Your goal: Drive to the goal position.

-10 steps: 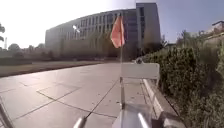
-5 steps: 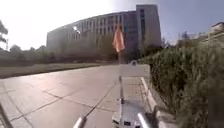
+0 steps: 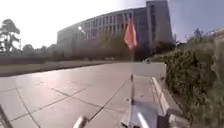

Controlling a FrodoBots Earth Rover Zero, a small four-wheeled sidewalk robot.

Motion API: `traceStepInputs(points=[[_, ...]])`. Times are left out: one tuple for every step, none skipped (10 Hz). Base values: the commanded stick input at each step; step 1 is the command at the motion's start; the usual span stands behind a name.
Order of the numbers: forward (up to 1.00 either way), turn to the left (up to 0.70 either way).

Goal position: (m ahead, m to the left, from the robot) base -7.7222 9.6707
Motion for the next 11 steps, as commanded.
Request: traceStepInputs(points=[[0.00, 0.00], [0.00, 0.00], [0.00, 0.00], [0.00, 0.00], [0.00, 0.00], [0.00, 0.00], [0.00, 0.00], [-0.02, 0.00], [-0.25, 0.00], [-0.70, 0.00], [-0.66, 0.00]])
